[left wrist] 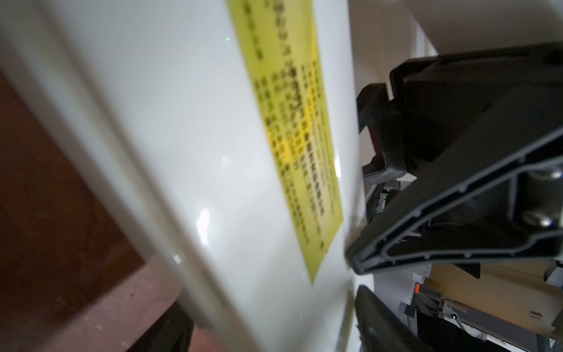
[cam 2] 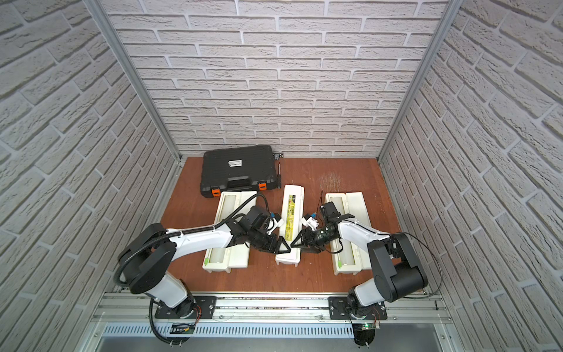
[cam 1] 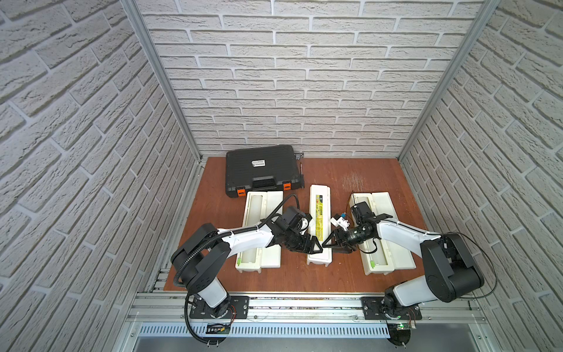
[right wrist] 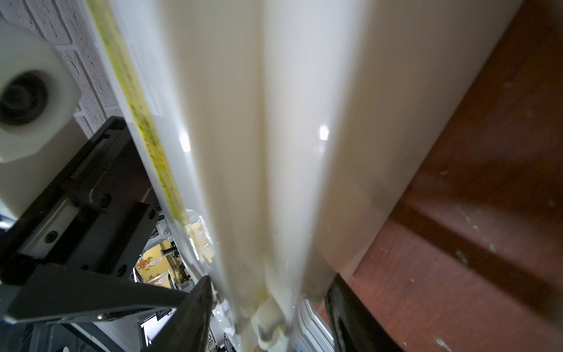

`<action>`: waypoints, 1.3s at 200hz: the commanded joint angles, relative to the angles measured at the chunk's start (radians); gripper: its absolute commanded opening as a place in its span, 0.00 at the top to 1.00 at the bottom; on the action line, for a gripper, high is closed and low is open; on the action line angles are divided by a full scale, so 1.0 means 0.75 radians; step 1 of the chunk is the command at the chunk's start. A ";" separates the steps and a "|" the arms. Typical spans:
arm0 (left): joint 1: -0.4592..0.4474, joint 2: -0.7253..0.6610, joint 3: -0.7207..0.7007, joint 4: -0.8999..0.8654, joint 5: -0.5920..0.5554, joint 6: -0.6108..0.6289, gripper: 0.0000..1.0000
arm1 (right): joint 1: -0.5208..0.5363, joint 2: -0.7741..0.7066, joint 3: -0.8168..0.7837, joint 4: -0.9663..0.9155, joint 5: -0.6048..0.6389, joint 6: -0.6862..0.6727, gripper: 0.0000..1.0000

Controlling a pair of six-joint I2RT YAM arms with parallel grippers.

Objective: Put plastic wrap rolls into dispensers
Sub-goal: Close the lid on the plastic wrap cutting box.

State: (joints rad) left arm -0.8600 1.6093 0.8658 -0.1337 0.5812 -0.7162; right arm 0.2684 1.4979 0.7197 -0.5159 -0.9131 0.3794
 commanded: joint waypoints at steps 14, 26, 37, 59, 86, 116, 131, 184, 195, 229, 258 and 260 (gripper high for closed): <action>-0.051 0.130 -0.009 -0.224 -0.057 0.111 0.35 | 0.012 0.075 0.011 -0.029 0.244 -0.029 0.41; -0.065 0.165 -0.006 -0.226 -0.053 0.121 0.42 | 0.012 0.076 0.016 -0.033 0.247 -0.028 0.41; -0.064 0.181 -0.037 -0.179 -0.032 0.096 0.47 | 0.012 0.081 0.014 -0.036 0.255 -0.029 0.41; -0.062 0.192 -0.053 -0.153 -0.013 0.083 0.52 | 0.012 0.093 0.026 -0.057 0.267 -0.032 0.41; -0.044 0.190 0.002 -0.220 -0.029 0.121 0.48 | -0.015 0.069 0.099 -0.114 0.311 -0.064 0.39; 0.019 0.181 0.042 -0.320 -0.095 0.143 0.39 | -0.068 0.029 0.250 -0.163 0.367 -0.091 0.26; 0.068 0.163 0.022 -0.309 -0.096 0.129 0.36 | -0.091 0.067 0.333 -0.144 0.381 -0.093 0.22; 0.128 0.153 0.093 -0.386 -0.068 0.205 0.30 | -0.130 0.355 0.622 0.023 0.373 -0.059 0.19; 0.144 0.157 0.114 -0.392 -0.053 0.216 0.26 | -0.138 0.436 0.677 0.031 0.328 -0.064 0.19; 0.244 0.147 0.238 -0.403 -0.033 0.228 0.22 | -0.157 0.618 0.764 0.024 0.262 -0.078 0.25; 0.352 0.190 0.414 -0.334 -0.024 0.216 0.20 | -0.170 0.666 0.738 0.041 0.226 -0.082 0.29; 0.358 0.200 0.429 -0.328 -0.022 0.212 0.20 | -0.171 0.673 0.738 0.040 0.223 -0.084 0.29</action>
State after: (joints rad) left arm -0.6544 1.7142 1.0859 -0.3809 0.6083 -0.5690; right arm 0.1490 1.9381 1.2976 -0.4969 -0.7799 0.3328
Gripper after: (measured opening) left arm 0.794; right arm 0.725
